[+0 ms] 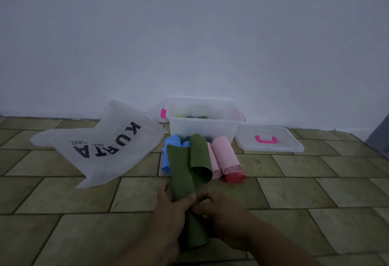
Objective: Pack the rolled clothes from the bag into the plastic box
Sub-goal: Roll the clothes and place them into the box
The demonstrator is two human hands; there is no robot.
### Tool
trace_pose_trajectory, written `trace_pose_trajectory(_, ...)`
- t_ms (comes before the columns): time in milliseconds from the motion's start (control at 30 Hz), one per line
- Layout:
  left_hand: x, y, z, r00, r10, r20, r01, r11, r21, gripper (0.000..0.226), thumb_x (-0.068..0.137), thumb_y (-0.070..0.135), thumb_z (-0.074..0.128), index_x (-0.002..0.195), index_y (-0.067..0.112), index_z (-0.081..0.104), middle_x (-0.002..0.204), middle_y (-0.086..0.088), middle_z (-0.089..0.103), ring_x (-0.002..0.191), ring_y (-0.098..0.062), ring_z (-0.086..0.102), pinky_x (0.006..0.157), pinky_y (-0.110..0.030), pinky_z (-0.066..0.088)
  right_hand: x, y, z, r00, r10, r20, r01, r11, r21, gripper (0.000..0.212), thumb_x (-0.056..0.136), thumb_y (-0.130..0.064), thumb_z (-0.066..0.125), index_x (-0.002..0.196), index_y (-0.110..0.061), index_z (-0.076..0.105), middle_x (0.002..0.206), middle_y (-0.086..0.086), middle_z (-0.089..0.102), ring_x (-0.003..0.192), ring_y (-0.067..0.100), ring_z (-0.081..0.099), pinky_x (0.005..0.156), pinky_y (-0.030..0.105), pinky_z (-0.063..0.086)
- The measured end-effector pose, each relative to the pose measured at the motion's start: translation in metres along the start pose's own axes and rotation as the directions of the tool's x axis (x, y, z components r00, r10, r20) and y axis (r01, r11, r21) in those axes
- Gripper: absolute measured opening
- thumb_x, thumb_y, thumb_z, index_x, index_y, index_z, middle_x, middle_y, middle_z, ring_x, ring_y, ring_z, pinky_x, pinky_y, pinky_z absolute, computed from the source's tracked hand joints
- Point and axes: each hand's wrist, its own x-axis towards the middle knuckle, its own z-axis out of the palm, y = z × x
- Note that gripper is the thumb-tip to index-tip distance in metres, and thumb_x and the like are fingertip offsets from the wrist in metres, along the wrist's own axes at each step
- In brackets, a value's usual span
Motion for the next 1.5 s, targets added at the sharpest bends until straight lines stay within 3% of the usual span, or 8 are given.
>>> trace_pose_trajectory(267, 0.034, 0.053, 0.023, 0.964, 0.189, 0.186, -0.264, 0.749, 0.607, 0.095, 0.079, 0.055, 0.061, 0.149, 0.037, 0.000, 0.147, 0.001, 0.035, 0.102, -0.006, 0.043, 0.070, -0.010, 0.038, 0.000, -0.045, -0.037, 0.977, -0.047, 0.208, -0.017, 0.955, 0.295, 0.050, 0.067, -0.003, 0.068, 0.117, 0.002, 0.062, 0.119, 0.023, 0.063, 0.110, 0.037, 0.061, 0.093, 0.050, 0.050)
trace_pose_trajectory(433, 0.118, 0.132, 0.046, 0.873, 0.418, 0.252, -0.437, 0.439, 0.785, 0.079, 0.083, 0.072, 0.037, 0.148, 0.034, 0.014, 0.149, -0.003, 0.037, 0.134, -0.024, 0.034, 0.108, -0.045, 0.030, 0.027, -0.129, -0.088, 0.992, -0.100, 0.074, 0.074, 0.952, 0.296, 0.039, 0.075, -0.012, 0.060, 0.108, 0.007, 0.064, 0.108, 0.027, 0.066, 0.087, 0.035, 0.069, 0.068, 0.040, 0.057)
trace_pose_trajectory(633, 0.214, 0.163, 0.051, 0.949, 0.285, 0.132, -0.146, 0.029, 0.989, 0.108, 0.076, 0.080, 0.039, 0.150, 0.017, -0.009, 0.158, -0.012, -0.011, 0.145, -0.034, -0.002, 0.115, -0.057, 0.009, 0.125, -0.220, -0.147, 0.856, -0.258, -0.448, 0.209, 0.965, -0.158, 0.035, 0.086, -0.011, 0.063, 0.116, -0.002, 0.047, 0.112, 0.024, 0.060, 0.089, 0.036, 0.065, 0.063, 0.042, 0.058)
trace_pose_trajectory(767, 0.234, 0.157, 0.051, 0.966, 0.224, 0.130, -0.140, 0.031, 0.990, 0.114, 0.072, 0.083, 0.038, 0.149, 0.017, -0.014, 0.155, -0.014, -0.023, 0.143, -0.038, -0.010, 0.115, -0.056, 0.008, 0.197, -0.215, -0.144, 0.810, -0.285, -0.513, -0.225, 0.657, -0.719, 0.047, 0.090, -0.017, 0.056, 0.130, 0.002, 0.039, 0.118, 0.022, 0.056, 0.098, 0.032, 0.059, 0.063, 0.032, 0.050)
trace_pose_trajectory(933, 0.232, 0.161, 0.051, 0.970, 0.204, 0.130, -0.134, 0.003, 0.991, 0.113, 0.073, 0.083, 0.037, 0.148, 0.017, -0.014, 0.154, -0.014, -0.026, 0.144, -0.036, -0.010, 0.116, -0.055, 0.008, 0.222, -0.202, -0.127, 0.934, -0.142, -0.328, -0.286, 0.253, -0.924, 0.014, 0.091, -0.022, 0.054, 0.098, -0.012, 0.061, 0.119, 0.011, 0.059, 0.095, 0.022, 0.055, 0.082, 0.031, 0.040)
trace_pose_trajectory(1300, 0.233, 0.161, 0.052, 0.973, 0.201, 0.109, -0.110, -0.007, 0.994, 0.113, 0.072, 0.083, 0.038, 0.149, 0.017, -0.011, 0.155, -0.014, -0.025, 0.144, -0.038, -0.008, 0.115, -0.055, 0.011, 0.222, -0.203, -0.127, 0.946, -0.057, -0.318, -0.292, 0.269, -0.918, 0.030, 0.095, -0.028, 0.047, 0.116, -0.010, 0.058, 0.125, 0.012, 0.053, 0.100, 0.022, 0.045, 0.088, 0.034, 0.035)
trace_pose_trajectory(1400, 0.235, 0.159, 0.052, 0.974, 0.204, 0.098, -0.099, -0.005, 0.995, 0.113, 0.072, 0.084, 0.038, 0.150, 0.017, -0.010, 0.155, -0.014, -0.024, 0.144, -0.038, -0.006, 0.115, -0.055, 0.012, 0.226, -0.199, -0.123, 0.923, -0.172, -0.343, -0.288, 0.282, -0.915, 0.030, 0.093, -0.027, 0.051, 0.115, -0.008, 0.058, 0.121, 0.013, 0.057, 0.105, 0.025, 0.051, 0.090, 0.035, 0.039)
trace_pose_trajectory(1500, 0.233, 0.159, 0.053, 0.971, 0.223, 0.084, -0.086, 0.002, 0.996, 0.111, 0.072, 0.084, 0.037, 0.150, 0.018, -0.005, 0.156, -0.013, -0.021, 0.144, -0.038, -0.003, 0.115, -0.055, 0.014, 0.211, -0.187, -0.125, 0.634, -0.670, -0.387, -0.031, 0.478, -0.878, 0.009, 0.086, -0.019, 0.054, 0.093, -0.015, 0.057, 0.093, 0.005, 0.062, 0.082, 0.020, 0.055, 0.069, 0.029, 0.044)
